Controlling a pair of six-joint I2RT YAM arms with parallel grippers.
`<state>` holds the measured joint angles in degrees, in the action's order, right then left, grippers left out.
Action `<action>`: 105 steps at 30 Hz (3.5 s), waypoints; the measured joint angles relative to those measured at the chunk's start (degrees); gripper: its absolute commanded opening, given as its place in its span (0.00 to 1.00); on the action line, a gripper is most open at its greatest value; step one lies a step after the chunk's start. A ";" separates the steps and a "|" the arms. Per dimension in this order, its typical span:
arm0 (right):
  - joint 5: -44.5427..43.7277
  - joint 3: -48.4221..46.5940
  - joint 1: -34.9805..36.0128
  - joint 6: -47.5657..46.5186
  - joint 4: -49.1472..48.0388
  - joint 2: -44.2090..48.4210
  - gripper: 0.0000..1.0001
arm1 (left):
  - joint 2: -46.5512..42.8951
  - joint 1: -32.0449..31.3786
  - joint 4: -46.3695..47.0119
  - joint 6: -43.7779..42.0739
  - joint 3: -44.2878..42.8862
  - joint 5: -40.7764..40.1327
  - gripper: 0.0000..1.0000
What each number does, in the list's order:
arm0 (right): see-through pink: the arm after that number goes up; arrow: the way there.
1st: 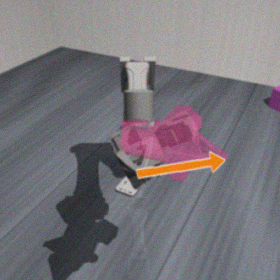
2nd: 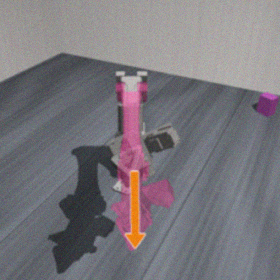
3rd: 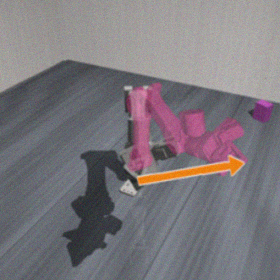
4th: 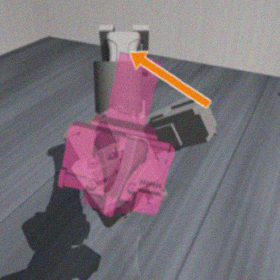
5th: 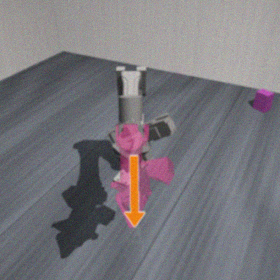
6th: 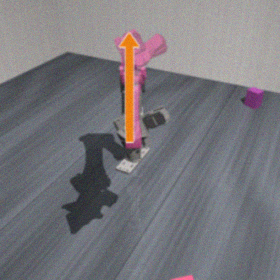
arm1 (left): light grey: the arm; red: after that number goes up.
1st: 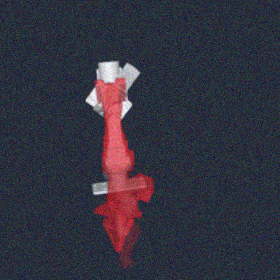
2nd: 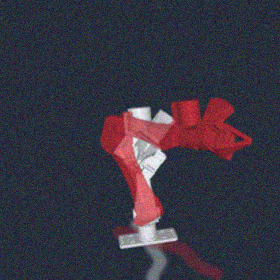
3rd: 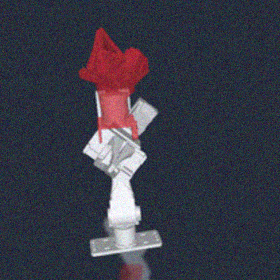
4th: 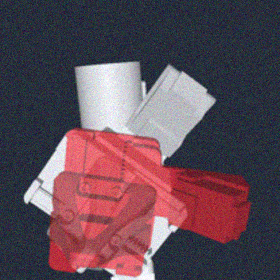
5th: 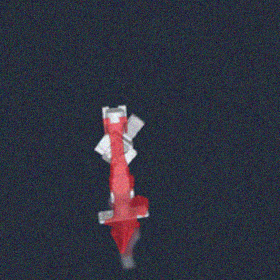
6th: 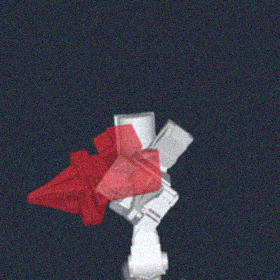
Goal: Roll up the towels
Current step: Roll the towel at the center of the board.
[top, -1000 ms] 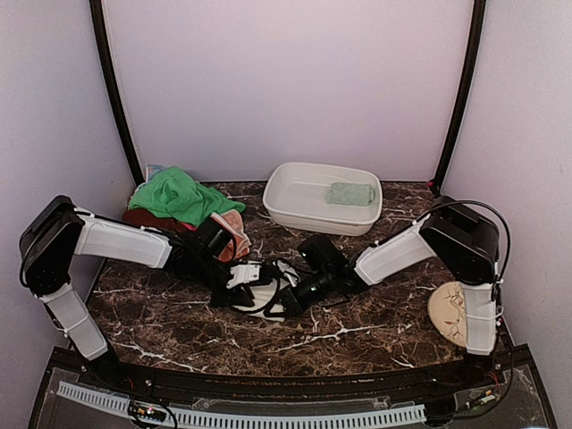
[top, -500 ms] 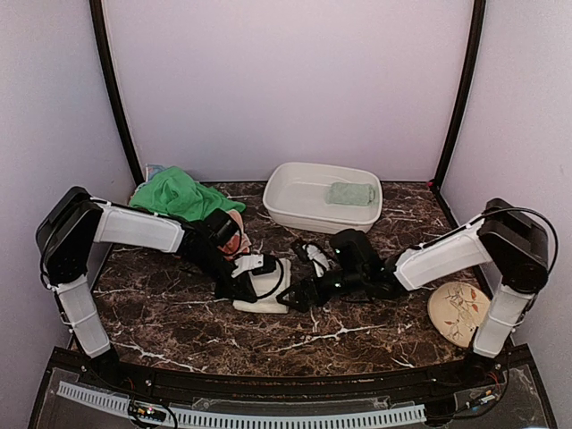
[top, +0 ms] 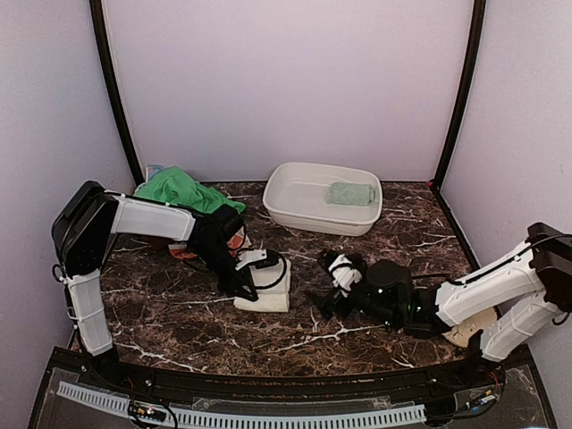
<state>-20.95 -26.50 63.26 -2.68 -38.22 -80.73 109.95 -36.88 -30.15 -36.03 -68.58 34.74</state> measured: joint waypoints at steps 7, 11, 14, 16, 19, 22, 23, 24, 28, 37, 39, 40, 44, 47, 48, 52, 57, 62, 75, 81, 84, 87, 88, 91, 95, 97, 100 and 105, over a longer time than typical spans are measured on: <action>-7.30 -3.87 12.61 -29.24 -4.20 -18.10 0.83 | 2.51 0.42 -3.87 0.74 -3.37 1.22 0.11; -7.34 -9.11 12.92 -39.76 -6.25 -25.70 0.76 | 2.97 0.48 -4.79 0.74 -4.04 1.29 0.11; -6.91 -14.10 12.37 -45.18 -8.74 -30.67 0.70 | 3.28 0.66 -5.29 0.70 -4.46 1.46 0.11; -5.99 -16.35 11.82 -46.95 -9.53 -32.83 0.67 | 3.37 0.70 -5.46 0.70 -4.52 1.66 0.11; -4.59 -18.71 10.29 -48.59 -9.46 -34.86 0.62 | 3.41 0.74 -5.55 0.63 -4.57 1.84 0.11; -3.58 -19.80 9.09 -49.07 -8.68 -35.58 0.49 | 3.52 0.79 -5.62 0.42 -4.59 1.99 0.12; -2.89 -20.26 8.70 -48.72 -7.91 -35.82 0.42 | 3.52 0.85 -5.64 0.33 -4.59 2.10 0.14; -2.16 -20.79 8.39 -48.13 -6.99 -36.06 0.34 | 3.56 1.01 -5.70 0.24 -4.59 2.16 0.15; 0.85 -23.15 7.58 -45.03 -1.62 -36.39 0.15 | 3.63 1.05 -5.81 -0.22 -4.59 2.32 0.30; 11.23 -29.77 3.63 -27.74 11.72 -35.01 0.00 | -3.04 6.27 -2.60 -0.92 2.34 2.21 0.62; 15.02 -29.90 2.21 -23.08 13.90 -33.97 0.00 | -7.37 8.94 -1.88 -1.31 5.33 2.08 0.62; 16.41 -29.90 1.77 -20.96 14.86 -33.51 0.00 | -10.03 10.34 -1.14 -1.57 6.99 2.05 0.62; 22.82 -29.90 0.48 -12.94 18.32 -32.06 0.00 | -19.02 13.18 0.87 -3.28 11.67 1.53 0.61; 28.89 -29.97 0.00 -6.88 20.11 -31.47 0.00 | -23.93 12.87 2.25 -4.76 14.91 1.92 0.58; 30.51 -30.03 -0.26 -5.29 20.44 -31.43 0.00 | -24.65 12.70 2.43 -5.16 15.58 2.03 0.57; 40.50 -32.65 -3.08 3.26 23.76 -32.76 0.00 | -25.73 10.60 2.56 -7.10 17.16 1.57 0.54; 50.71 -39.71 -7.28 11.39 29.51 -37.38 0.00 | -25.77 2.38 4.68 -8.92 18.86 -2.03 0.53; 56.61 -46.95 -9.51 16.37 36.85 -41.38 0.00 | -24.76 -5.11 8.39 -9.42 19.58 -6.78 0.50; 60.52 -47.71 -10.51 23.39 37.68 -42.62 0.12 | -16.04 -6.03 15.96 -8.81 16.96 -16.72 0.18; 60.37 -43.17 -10.84 28.22 31.71 -40.72 0.38 | -13.35 -4.96 14.97 -6.25 14.97 -14.67 0.06; 57.92 -38.91 -10.84 29.66 28.89 -37.79 0.51 | -10.69 -3.45 13.11 -3.87 12.15 -10.56 0.03; 53.59 -32.76 -10.80 30.67 26.27 -32.57 0.94 | -8.26 -2.14 10.51 -1.95 9.51 -6.36 0.03; 51.69 -30.29 -10.75 30.56 25.73 -30.51 0.99 | -7.43 -1.81 9.33 -1.40 8.59 -5.22 0.03; 44.46 -22.91 -10.29 29.24 23.67 -23.93 1.00 | -4.90 -1.14 6.03 -0.52 5.73 -2.19 0.02; 31.45 -14.58 -8.76 27.10 20.92 -14.08 1.00 | -2.21 -0.48 2.45 -0.07 2.64 1.31 0.02; 23.76 -11.50 -8.22 26.95 20.00 -9.25 1.00 | -1.49 -0.28 1.03 -0.04 1.79 2.49 0.02; 11.30 -8.66 -8.68 28.70 19.61 -1.86 1.00 | -0.17 0.04 -1.97 -0.37 0.28 4.48 0.02; 2.14 -1.57 -9.49 25.70 10.43 6.21 1.00 | 2.16 0.61 -6.32 -1.05 -1.77 7.52 0.02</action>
<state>-18.81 -28.08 53.78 23.03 -27.79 -74.52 112.12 -36.27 -36.47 -37.08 -70.35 42.26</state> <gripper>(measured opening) 0.999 0.130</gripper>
